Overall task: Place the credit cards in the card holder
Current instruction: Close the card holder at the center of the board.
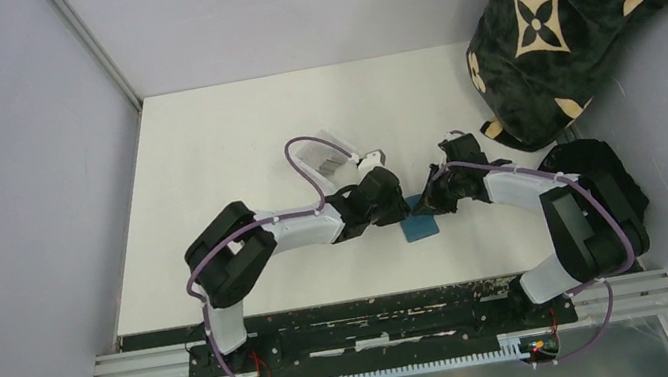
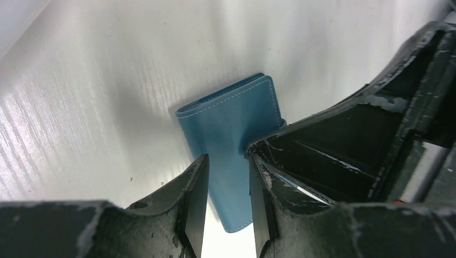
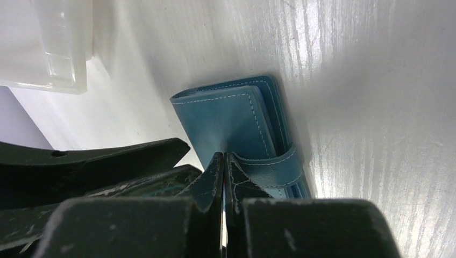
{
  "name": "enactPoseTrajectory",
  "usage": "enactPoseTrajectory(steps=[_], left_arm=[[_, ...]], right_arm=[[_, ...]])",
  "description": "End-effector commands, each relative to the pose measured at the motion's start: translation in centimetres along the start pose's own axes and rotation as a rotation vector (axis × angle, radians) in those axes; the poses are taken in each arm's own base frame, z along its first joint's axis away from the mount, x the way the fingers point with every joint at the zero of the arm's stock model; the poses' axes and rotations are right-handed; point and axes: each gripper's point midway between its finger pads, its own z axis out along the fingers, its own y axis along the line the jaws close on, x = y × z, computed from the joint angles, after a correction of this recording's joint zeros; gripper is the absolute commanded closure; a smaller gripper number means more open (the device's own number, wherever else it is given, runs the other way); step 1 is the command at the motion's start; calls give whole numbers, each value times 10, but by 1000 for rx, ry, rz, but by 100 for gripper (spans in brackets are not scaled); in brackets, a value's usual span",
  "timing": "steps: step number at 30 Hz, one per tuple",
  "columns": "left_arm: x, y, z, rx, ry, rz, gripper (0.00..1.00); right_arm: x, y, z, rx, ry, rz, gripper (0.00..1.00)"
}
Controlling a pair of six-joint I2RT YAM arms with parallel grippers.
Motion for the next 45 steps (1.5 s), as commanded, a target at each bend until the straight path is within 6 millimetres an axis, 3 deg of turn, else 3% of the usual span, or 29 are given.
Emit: enactPoseTrajectory(steps=[1,23,37,45], left_arm=[[2,-8,2,3,24,70,59],[45,34,23,-200,187,129,60],[95,77,32,-356,385,135,65],[97,79,33,-364,383,117,66]], right_arm=[[34,-79,2,296,42,62,99],[34,-84,-18,337,-34,110,99],[30,-89,-29,377,-97,153,99],[9,-49,-26,288,-61,-18,98]])
